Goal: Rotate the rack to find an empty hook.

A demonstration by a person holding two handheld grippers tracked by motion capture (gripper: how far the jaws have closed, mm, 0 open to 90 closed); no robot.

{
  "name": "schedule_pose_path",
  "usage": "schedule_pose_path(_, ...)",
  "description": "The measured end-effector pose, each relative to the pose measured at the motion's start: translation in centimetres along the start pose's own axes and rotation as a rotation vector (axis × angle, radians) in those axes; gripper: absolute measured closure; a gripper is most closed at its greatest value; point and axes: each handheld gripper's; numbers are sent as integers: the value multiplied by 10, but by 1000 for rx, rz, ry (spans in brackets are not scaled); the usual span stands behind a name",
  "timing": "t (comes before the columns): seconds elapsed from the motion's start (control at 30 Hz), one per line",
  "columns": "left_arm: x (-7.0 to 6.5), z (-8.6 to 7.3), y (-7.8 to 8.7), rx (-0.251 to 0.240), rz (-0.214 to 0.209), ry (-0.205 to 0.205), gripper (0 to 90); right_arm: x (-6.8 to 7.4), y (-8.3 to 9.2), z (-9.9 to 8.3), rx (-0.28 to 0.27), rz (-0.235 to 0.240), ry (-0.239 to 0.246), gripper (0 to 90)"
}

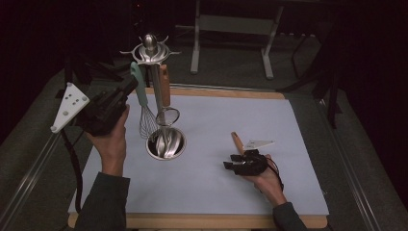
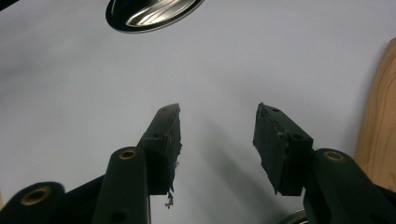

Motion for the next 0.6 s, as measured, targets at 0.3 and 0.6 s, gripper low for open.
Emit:
schedule_pose_path(0.3,1,10,-10,9,18,-35,896,-3,1,-3,-6,-5,-9,504)
schedule_pose_path(0.6,11,11,-8,19,53,-15,888,-1,0,-4,3,-22,1,504)
Point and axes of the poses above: each handheld gripper's, and its own axes: y roughly backward along the jaws, z roughly out of its top, x roughly to its left, and after that the axes turned 12 degrees about z, right-handed
